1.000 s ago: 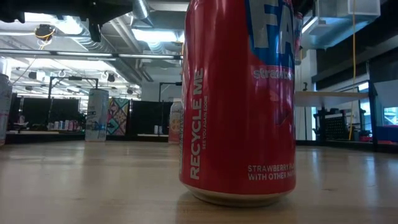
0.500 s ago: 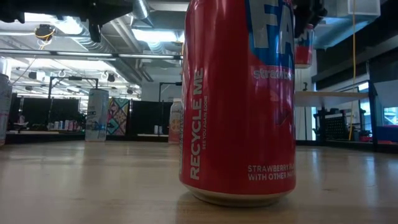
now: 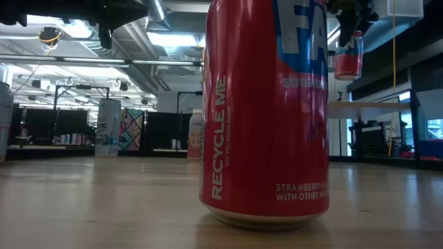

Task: Place canned beverage on shelf
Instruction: Put the top red soda can on the shelf

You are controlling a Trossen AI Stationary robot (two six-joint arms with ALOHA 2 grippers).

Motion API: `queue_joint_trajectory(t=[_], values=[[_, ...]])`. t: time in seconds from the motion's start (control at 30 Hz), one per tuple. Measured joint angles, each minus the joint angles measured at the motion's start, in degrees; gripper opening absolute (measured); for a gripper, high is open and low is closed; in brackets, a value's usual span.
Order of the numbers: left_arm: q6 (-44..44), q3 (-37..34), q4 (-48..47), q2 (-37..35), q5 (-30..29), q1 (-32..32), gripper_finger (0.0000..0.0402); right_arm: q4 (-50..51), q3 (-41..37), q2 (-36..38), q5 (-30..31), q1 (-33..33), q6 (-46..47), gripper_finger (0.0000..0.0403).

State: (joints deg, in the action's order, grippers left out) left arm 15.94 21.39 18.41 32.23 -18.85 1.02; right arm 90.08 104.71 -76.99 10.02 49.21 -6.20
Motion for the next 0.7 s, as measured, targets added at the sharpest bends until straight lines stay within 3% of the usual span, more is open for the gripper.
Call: queue_joint_trajectory(t=[0.7], values=[[-0.02,0.0,0.02,0.0,-0.2,-0.01,0.0031,-2.82,-15.88,1.61,0.53,1.53,-0.11,0.0274]])
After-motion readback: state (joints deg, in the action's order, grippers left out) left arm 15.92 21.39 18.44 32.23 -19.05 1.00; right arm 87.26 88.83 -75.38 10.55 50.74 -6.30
